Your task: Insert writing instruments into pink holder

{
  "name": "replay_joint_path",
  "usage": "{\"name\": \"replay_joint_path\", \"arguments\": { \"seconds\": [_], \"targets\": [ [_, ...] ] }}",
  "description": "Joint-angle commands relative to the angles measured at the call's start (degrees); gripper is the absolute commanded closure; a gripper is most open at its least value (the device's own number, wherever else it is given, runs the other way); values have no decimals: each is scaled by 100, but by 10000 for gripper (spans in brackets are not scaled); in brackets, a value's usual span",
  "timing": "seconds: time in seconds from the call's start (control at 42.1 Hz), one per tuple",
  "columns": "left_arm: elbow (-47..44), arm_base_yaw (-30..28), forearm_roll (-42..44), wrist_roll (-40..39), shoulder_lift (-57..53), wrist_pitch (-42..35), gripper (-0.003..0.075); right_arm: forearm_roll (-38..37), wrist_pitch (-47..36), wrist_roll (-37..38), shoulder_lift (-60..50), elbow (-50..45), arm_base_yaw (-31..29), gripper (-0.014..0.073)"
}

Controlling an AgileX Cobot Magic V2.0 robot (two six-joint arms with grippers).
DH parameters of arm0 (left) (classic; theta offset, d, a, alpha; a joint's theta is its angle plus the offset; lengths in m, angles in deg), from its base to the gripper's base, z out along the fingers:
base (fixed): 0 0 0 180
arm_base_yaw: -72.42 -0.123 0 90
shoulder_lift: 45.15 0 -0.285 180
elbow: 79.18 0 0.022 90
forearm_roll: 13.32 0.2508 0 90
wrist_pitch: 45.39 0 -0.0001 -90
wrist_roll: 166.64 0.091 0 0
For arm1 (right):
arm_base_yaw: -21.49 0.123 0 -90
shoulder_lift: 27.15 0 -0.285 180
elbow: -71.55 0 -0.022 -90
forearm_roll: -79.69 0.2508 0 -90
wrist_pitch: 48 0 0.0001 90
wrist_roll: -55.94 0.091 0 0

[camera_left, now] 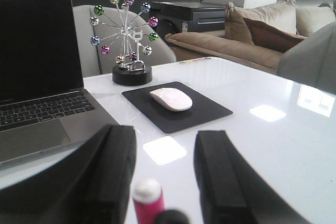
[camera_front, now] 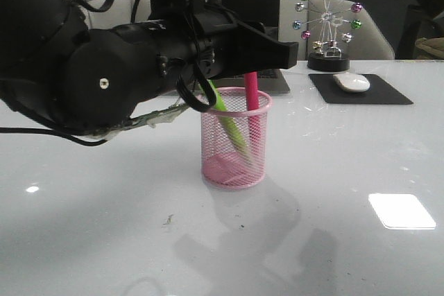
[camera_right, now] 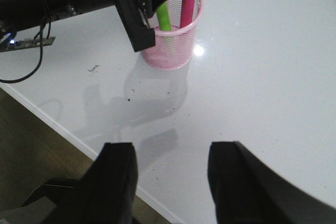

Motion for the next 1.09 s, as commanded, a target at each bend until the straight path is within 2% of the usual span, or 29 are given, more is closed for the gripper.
{"name": "replay_joint_path", "arguments": {
  "seconds": [0.0, 0.166, 0.333, 0.523, 0.665, 0.784, 0.903, 1.069],
  "targets": [
    [152, 53, 136, -21, -506, -133, 323, -42, -368, -13, -86, 157, -27, 158],
    [152, 7, 136, 148, -1301, 1446, 323, -42, -368, -13, -86, 157, -27, 158],
    [159, -86, 136, 743, -2360, 3793, 323, -42, -368, -13, -86, 157, -27, 158],
    [159, -100, 202, 744, -3682, 6352, 337, -42, -368, -13, -86, 157, -27, 158],
    [159, -100, 439, 744, -4499, 7872, 337, -42, -368, -13, -86, 157, -27, 158],
    [159, -112, 668, 720, -4960, 8738, 337, -42, -368, -13, -86, 157, -27, 158],
    [139, -193, 1001, 270, -5412, 9704, 337, -42, -404, -13, -86, 157, -27, 158],
    [-152, -233, 1622, -291, -5961, 10181, 337, -52, -423, -34, -78, 157, -27, 158]
  ]
}}
